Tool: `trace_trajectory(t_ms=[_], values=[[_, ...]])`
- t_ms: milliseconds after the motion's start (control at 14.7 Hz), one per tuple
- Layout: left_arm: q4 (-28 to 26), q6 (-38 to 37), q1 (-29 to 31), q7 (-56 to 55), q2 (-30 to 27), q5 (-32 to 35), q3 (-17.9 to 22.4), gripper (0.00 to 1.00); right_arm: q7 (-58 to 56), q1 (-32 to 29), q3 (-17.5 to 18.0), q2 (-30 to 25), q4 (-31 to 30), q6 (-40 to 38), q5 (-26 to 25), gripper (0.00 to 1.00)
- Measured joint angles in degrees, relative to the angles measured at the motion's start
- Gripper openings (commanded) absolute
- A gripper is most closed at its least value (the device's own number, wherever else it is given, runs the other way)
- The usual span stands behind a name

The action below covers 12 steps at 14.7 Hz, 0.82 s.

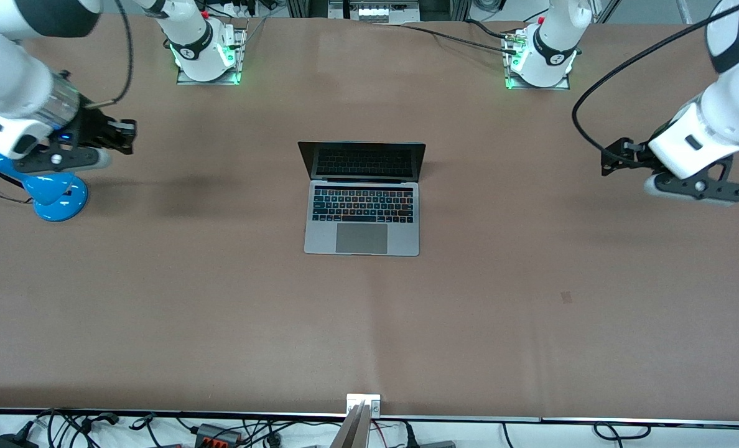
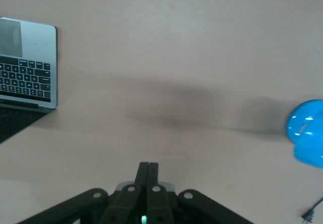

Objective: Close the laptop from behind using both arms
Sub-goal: 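Move the left gripper and the right gripper toward the laptop screen's back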

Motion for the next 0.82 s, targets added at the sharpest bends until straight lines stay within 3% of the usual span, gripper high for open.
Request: trace_trajectory(t_ms=[68, 204, 408, 613, 817], values=[[0.2, -0.6, 0.1, 0.4, 0.6, 0.0, 0.0, 0.07, 1.2, 0.9, 0.0, 0.4, 0.0, 0.0, 0.1, 0.0], [0.4, -1.7, 0.1, 0.8, 1.2, 0.0, 0.0, 0.02, 5.0, 3.1, 0.0, 0.9, 0.0, 0.0, 0.4, 0.0], [0.8, -2.5, 0.0, 0.2, 1.2, -0.8, 0.0, 0.01, 11.8, 8.3, 0.1, 1.9, -0.3, -0.4, 0.8, 0.0], [1.0, -5.8, -0.1, -3.4, 1.2, -5.8, -0.4, 0.01, 17.2, 13.1, 0.2, 3.9, -0.7, -0.6, 4.7, 0.0], [0.9, -10.3, -0.5, -9.1, 1.1, -7.8, -5.7, 0.01, 21.6, 16.4, 0.2, 6.2, -0.7, -0.5, 7.3, 0.0]])
